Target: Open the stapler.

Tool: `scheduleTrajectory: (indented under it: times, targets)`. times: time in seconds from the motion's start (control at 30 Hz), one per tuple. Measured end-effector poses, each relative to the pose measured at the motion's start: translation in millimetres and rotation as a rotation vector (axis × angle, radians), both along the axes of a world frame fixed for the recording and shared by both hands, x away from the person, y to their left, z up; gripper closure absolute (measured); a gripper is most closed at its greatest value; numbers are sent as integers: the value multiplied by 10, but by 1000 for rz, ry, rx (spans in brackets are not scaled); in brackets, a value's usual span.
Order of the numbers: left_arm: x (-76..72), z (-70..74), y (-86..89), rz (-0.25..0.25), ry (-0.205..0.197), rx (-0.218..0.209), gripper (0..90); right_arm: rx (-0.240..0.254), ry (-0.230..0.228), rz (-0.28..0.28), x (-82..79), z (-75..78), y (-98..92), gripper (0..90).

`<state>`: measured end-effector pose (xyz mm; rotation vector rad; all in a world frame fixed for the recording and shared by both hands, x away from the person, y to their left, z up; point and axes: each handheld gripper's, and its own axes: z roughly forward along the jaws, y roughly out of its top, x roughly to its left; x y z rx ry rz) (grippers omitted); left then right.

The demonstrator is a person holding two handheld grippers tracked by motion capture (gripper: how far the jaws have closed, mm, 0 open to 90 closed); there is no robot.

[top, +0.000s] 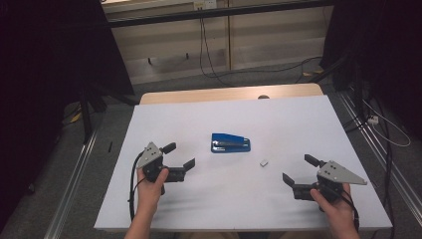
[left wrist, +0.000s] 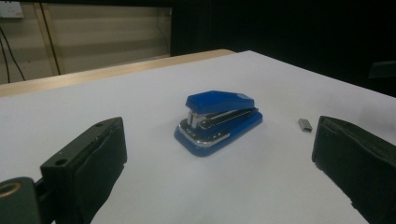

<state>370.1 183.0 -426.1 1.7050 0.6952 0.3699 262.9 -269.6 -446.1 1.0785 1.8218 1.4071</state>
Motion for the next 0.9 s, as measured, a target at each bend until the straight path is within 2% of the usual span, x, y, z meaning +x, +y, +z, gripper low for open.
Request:
scheduleTrajectory:
  times: [0.1,0.17,0.2,0.3,0.4,0.5,0.63,0.7,0.8,0.83,0.9]
  targets:
    - [56,-12,-63,-17,12,-7,32,17,12,1,12,-12,-18,32]
    - [92,-24,-113,-29,15,8,31,25,11,-1,17,-10,-27,30]
    - [109,-27,-136,-35,16,22,31,25,9,0,20,-10,-28,30]
    - [145,-37,-207,-49,19,16,32,13,12,8,27,-15,-17,31]
    - [184,-36,-288,-63,20,30,32,2,11,12,19,-9,-4,30]
    - [222,-29,-375,-82,14,39,33,6,11,11,12,-4,-10,30]
    - [280,-40,-452,-90,30,39,33,10,12,13,11,-2,-16,29]
    - [348,-55,-533,-107,26,80,36,7,11,19,11,1,-1,30]
    - [394,-86,-565,-102,40,78,54,2,11,23,15,0,8,31]
    - [448,-114,-574,-99,61,83,54,3,11,25,16,0,10,31]
    - [506,-132,-589,-92,65,103,53,11,11,27,15,0,11,31]
